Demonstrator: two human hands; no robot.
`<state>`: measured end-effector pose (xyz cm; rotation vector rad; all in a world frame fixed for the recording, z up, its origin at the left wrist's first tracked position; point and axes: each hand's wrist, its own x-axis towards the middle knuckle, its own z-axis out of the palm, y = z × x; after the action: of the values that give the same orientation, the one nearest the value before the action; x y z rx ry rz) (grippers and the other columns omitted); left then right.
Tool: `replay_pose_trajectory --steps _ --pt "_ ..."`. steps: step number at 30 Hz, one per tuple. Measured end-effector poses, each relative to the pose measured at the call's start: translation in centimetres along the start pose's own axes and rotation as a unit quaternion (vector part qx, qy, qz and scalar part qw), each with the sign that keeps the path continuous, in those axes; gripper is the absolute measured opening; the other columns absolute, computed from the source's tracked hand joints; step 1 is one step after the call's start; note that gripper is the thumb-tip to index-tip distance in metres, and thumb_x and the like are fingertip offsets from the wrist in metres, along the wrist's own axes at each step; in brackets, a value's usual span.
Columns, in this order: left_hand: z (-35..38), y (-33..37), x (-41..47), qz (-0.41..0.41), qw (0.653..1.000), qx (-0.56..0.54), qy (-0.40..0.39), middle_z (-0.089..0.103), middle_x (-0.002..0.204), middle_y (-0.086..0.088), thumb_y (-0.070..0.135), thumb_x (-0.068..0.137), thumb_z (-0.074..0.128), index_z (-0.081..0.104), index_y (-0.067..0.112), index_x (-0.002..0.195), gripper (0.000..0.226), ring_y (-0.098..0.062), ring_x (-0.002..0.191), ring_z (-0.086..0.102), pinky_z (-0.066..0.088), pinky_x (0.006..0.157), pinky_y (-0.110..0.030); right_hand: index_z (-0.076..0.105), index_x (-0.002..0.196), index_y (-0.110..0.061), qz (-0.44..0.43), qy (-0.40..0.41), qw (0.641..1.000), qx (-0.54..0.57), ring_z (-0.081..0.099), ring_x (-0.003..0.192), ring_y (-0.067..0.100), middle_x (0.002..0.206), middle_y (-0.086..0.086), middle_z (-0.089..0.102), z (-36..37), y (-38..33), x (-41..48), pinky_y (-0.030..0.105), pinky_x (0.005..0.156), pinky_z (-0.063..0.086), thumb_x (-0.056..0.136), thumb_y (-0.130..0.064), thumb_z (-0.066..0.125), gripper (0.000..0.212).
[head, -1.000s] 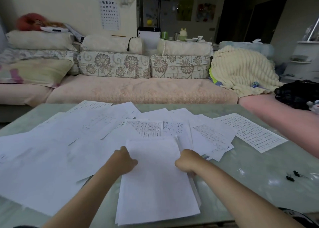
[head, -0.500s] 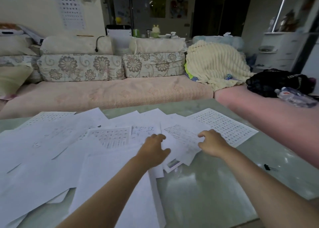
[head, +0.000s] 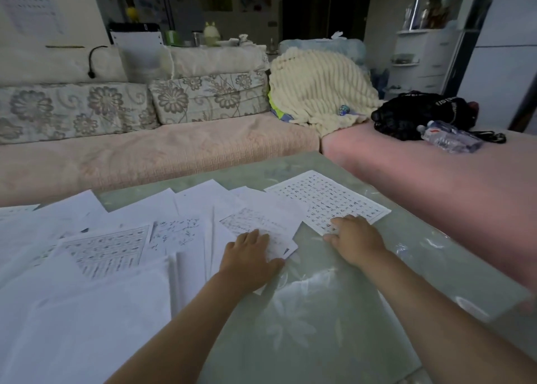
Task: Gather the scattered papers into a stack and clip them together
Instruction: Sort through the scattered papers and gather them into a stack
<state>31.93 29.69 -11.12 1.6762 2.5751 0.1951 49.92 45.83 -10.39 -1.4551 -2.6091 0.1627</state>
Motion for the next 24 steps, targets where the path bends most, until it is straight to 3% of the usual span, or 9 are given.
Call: replay_pose_trajectory --steps 5,10,13,15,18,19,21,22,24 --pt "0.4 -0.2 0.2 -0.013 0.999 -0.026 0.04 0.039 0.15 0.002 0.056 0.091 0.043 0.042 0.025 0.14 0.058 -0.022 0.136 0.035 0.03 0.107 -0.038 0.063 0.102 -0.019 0.023 0.067 0.996 -0.046 0.064 0.096 0.027 0.102 0.002 0.068 -0.7 -1.0 -0.7 0.028 0.067 0.04 0.084 -0.005 0.052 0.025" --pt "-0.3 -0.1 0.6 -0.037 0.997 -0.07 0.019 0.044 0.147 0.002 0.055 0.094 0.043 0.043 0.025 0.142 0.057 -0.023 0.133 0.039 0.032 0.108 -0.038 0.065 0.09 -0.007 0.151 0.191 0.956 0.166 0.053 0.073 0.029 0.091 0.011 0.068 -2.7 -2.2 -1.2 0.027 0.055 0.032 0.088 -0.008 0.053 0.012" --pt "-1.6 0.4 0.7 -0.052 0.976 -0.214 0.005 0.05 0.143 0.001 0.059 0.095 0.038 0.053 0.024 0.135 0.055 -0.024 0.129 0.046 0.034 0.109 -0.041 0.069 0.088 -0.006 0.063 0.229 0.949 0.208 0.054 0.07 0.026 0.08 0.01 0.066 -3.3 -3.5 -2.1 0.029 0.059 0.032 0.094 -0.018 0.055 0.019" --pt "-3.2 1.1 0.3 -0.078 0.91 -0.407 0.009 0.058 0.135 -0.003 0.057 0.098 0.035 0.057 0.018 0.13 0.055 -0.024 0.119 0.056 0.04 0.107 -0.043 0.073 0.095 -0.013 -0.047 0.2 0.956 0.208 0.063 0.078 0.028 0.081 0.005 0.068 -3.2 -5.2 -3.0 0.028 0.061 0.035 0.097 -0.023 0.054 0.022" --pt "-6.1 1.1 -0.2 -0.162 0.729 -0.665 -0.036 0.068 0.114 -0.006 0.061 0.094 0.042 0.06 0.017 0.117 0.052 -0.028 0.101 0.067 0.054 0.091 -0.045 0.074 0.115 -0.021 -0.193 0.11 0.947 0.23 0.068 0.101 0.02 0.109 0.001 0.075 -2.5 -7.7 -4.0 0.026 0.083 0.049 0.098 -0.025 0.057 0.025" --pt "-6.7 0.5 -0.2 -0.181 0.699 -0.691 -0.045 0.069 0.11 -0.008 0.058 0.094 0.047 0.062 0.016 0.113 0.048 -0.03 0.095 0.07 0.058 0.083 -0.044 0.073 0.118 -0.022 -0.229 0.071 0.942 0.234 0.067 0.105 0.019 0.114 0.0 0.074 -2.2 -8.6 -4.3 0.029 0.09 0.051 0.097 -0.025 0.057 0.026" --pt "-7.3 -0.9 -0.4 -0.205 0.708 -0.675 -0.03 0.069 0.11 -0.014 0.03 0.096 0.059 0.062 0.006 0.108 0.027 -0.031 0.084 0.071 0.06 0.069 -0.039 0.072 0.121 -0.024 -0.251 -0.001 0.937 0.243 0.066 0.109 0.015 0.12 -0.002 0.071 -1.7 -10.2 -5.0 0.031 0.095 0.051 0.094 -0.03 0.062 0.029" --pt "-7.3 -1.8 -0.5 -0.218 0.739 -0.638 -0.012 0.068 0.11 -0.015 0.011 0.095 0.058 0.061 0.002 0.103 0.012 -0.028 0.079 0.068 0.059 0.062 -0.036 0.071 0.123 -0.025 -0.243 -0.039 0.935 0.256 0.064 0.111 0.012 0.123 -0.005 0.07 -1.6 -10.8 -5.4 0.029 0.096 0.05 0.09 -0.036 0.067 0.034" --pt "-6.9 -3.7 -0.8 -0.239 0.804 -0.543 0.037 0.064 0.104 -0.016 -0.006 0.09 0.051 0.06 0.004 0.095 0.015 -0.024 0.074 0.063 0.055 0.059 -0.033 0.068 0.126 -0.027 -0.214 -0.102 0.933 0.271 0.059 0.117 0.007 0.13 -0.009 0.064 -1.6 -11.5 -5.6 0.026 0.101 0.046 0.082 -0.052 0.07 0.05"
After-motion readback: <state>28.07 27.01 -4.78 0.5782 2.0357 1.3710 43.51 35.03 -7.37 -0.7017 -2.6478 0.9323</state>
